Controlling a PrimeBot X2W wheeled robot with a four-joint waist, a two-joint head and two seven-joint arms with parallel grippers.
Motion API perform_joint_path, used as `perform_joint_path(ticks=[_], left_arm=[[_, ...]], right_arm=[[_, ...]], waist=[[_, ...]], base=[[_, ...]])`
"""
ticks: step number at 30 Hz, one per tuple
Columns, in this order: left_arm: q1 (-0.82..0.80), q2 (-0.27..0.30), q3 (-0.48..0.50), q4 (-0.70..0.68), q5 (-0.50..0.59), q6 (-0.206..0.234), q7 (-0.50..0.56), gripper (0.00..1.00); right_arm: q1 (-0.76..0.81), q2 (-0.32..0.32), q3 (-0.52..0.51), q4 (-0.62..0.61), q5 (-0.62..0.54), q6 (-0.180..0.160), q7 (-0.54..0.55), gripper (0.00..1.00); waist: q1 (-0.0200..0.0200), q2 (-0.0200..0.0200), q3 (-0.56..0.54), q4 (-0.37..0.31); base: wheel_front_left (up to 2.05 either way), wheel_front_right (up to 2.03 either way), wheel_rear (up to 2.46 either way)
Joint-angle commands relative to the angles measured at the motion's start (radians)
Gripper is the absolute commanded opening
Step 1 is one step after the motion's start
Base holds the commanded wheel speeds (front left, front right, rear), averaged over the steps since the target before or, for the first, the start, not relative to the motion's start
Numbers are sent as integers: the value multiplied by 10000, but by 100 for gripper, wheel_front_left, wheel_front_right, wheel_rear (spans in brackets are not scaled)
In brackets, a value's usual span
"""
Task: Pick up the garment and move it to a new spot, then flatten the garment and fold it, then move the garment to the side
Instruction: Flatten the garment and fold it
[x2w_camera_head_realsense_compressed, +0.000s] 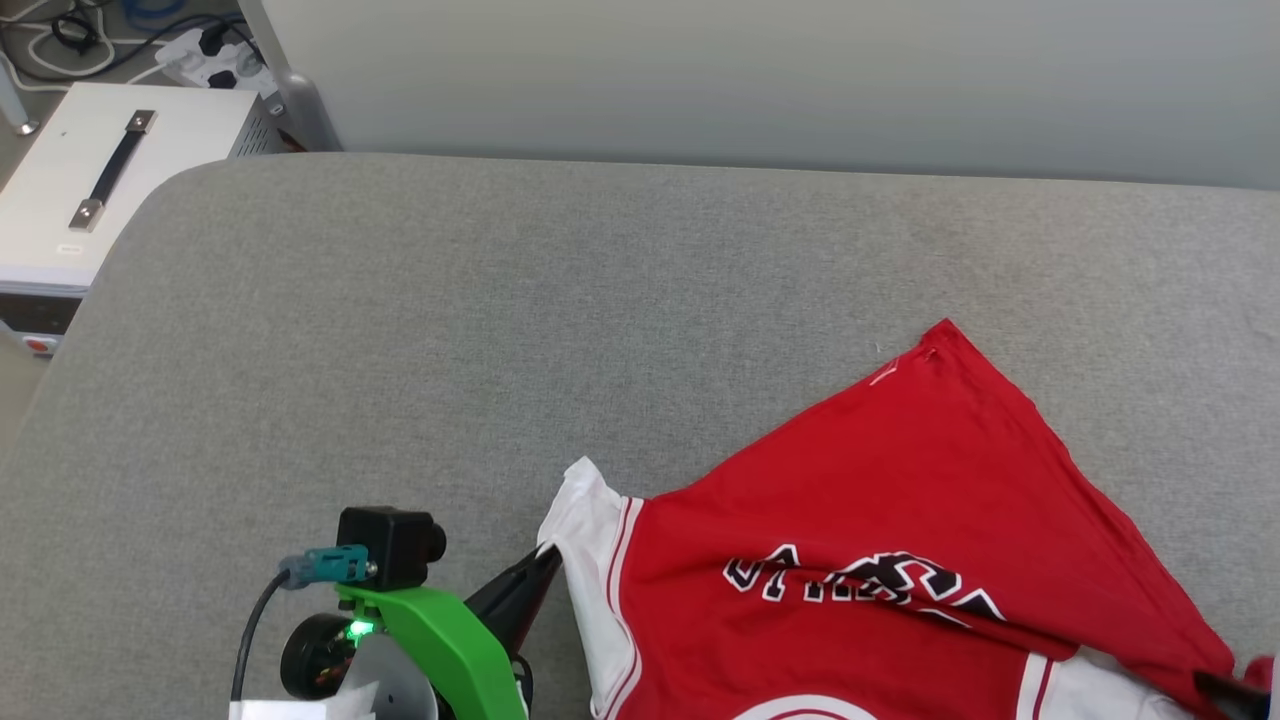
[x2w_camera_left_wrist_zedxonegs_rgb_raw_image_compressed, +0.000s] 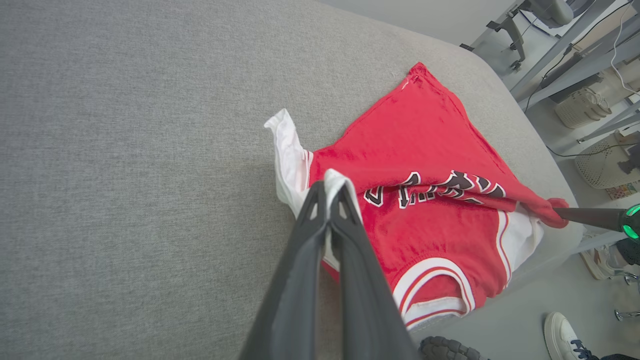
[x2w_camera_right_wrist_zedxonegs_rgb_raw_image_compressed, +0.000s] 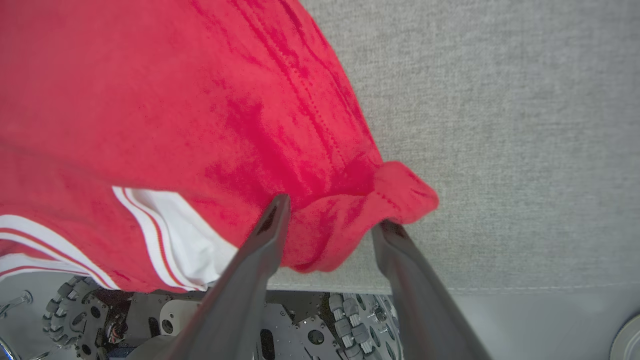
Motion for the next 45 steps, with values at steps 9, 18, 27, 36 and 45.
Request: perform_joint_path(ticks=[9, 18, 27, 36, 45], left_arm=[[-507, -79, -116, -538, 99, -47, 122, 0], [-945, -249, -312, -734, 370, -135, 149, 0], [-1345, -622, -497, -505, 463, -403, -17, 0], [-1532, -957, -690, -159, 455, -642, -179, 0], [-1656, -1121, -785, 59, 455, -734, -250, 0]], right_arm=[[-1864, -654, 701, -1507, 346, -7, 885, 100], [-4534, -862, 1631, -841, -132, -7, 2035, 100], [-6286, -1187, 2244, 647, -737, -7, 2493, 100], [-6837, -1553, 2541, 1641, -980, -7, 2454, 100], [-6541, -1776, 2973, 1880, -883, -7, 2660, 100]], waist=[[1, -1, 693, 695], [1, -1, 1711, 1713], [1, -1, 2608, 2683], [1, -1, 3105, 3278], [1, -1, 3325, 3517]], base=[[0, 0, 0], [0, 0, 0], [0, 0, 0], [0, 0, 0], [0, 0, 0]])
